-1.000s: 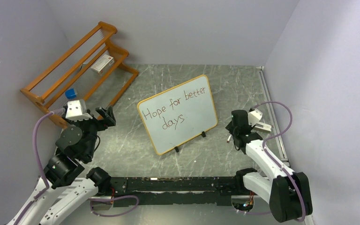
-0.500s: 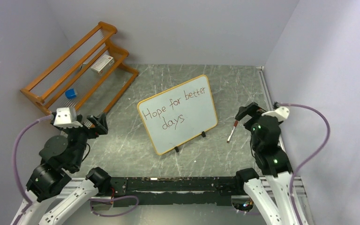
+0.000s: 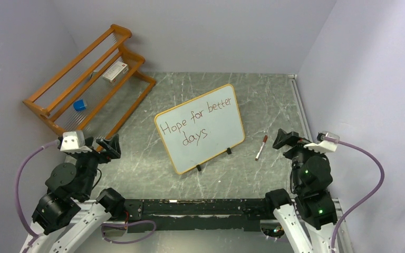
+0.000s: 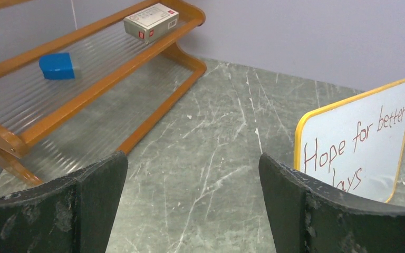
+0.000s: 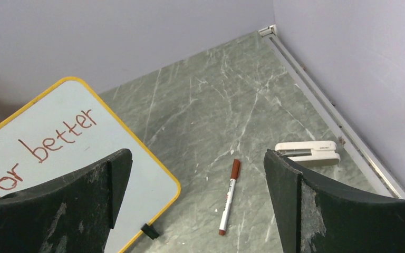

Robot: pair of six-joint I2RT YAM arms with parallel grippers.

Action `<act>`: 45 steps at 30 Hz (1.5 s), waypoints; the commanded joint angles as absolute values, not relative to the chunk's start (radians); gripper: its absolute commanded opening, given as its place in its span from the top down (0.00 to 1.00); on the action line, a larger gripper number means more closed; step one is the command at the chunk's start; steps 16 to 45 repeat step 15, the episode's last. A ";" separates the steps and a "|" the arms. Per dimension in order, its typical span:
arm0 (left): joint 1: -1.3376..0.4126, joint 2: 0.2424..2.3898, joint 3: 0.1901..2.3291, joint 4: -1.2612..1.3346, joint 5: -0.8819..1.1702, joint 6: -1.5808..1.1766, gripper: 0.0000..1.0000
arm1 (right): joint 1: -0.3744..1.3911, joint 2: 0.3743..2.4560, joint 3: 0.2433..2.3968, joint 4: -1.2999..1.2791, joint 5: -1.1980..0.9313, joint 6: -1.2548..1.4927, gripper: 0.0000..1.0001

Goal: Write a sentence on the whiteboard
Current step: Reset both arms

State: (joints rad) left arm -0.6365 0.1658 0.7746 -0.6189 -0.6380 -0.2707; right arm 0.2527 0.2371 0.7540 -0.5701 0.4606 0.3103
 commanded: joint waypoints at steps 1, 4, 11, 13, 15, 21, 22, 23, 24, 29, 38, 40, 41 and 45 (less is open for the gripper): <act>-0.630 0.133 0.740 -0.599 -0.641 -0.281 0.02 | 0.263 0.163 0.718 -0.543 0.434 0.242 0.00; -0.630 0.127 0.725 -0.586 -0.642 -0.278 0.02 | 0.265 0.150 0.708 -0.541 0.419 0.232 0.00; -0.629 0.131 0.718 -0.584 -0.643 -0.272 0.03 | 0.264 0.130 0.720 -0.551 0.405 0.218 0.00; -0.629 0.127 0.715 -0.580 -0.641 -0.270 0.03 | 0.264 0.140 0.722 -0.554 0.400 0.217 0.00; -0.630 0.127 0.714 -0.580 -0.640 -0.270 0.02 | 0.264 0.143 0.720 -0.549 0.400 0.219 0.00; -0.630 0.127 0.714 -0.580 -0.640 -0.270 0.02 | 0.264 0.143 0.720 -0.549 0.400 0.219 0.00; -0.630 0.127 0.714 -0.580 -0.640 -0.270 0.02 | 0.264 0.143 0.720 -0.549 0.400 0.219 0.00; -0.630 0.127 0.714 -0.580 -0.640 -0.270 0.02 | 0.264 0.143 0.720 -0.549 0.400 0.219 0.00; -0.630 0.127 0.714 -0.580 -0.640 -0.270 0.02 | 0.264 0.143 0.720 -0.549 0.400 0.219 0.00; -0.630 0.127 0.714 -0.580 -0.640 -0.270 0.02 | 0.264 0.143 0.720 -0.549 0.400 0.219 0.00; -0.630 0.127 0.714 -0.580 -0.640 -0.270 0.02 | 0.264 0.143 0.720 -0.549 0.400 0.219 0.00; -0.630 0.127 0.714 -0.580 -0.640 -0.270 0.02 | 0.264 0.143 0.720 -0.549 0.400 0.219 0.00; -0.630 0.127 0.714 -0.580 -0.640 -0.270 0.02 | 0.264 0.143 0.720 -0.549 0.400 0.219 0.00; -0.630 0.127 0.714 -0.580 -0.640 -0.270 0.02 | 0.264 0.143 0.720 -0.549 0.400 0.219 0.00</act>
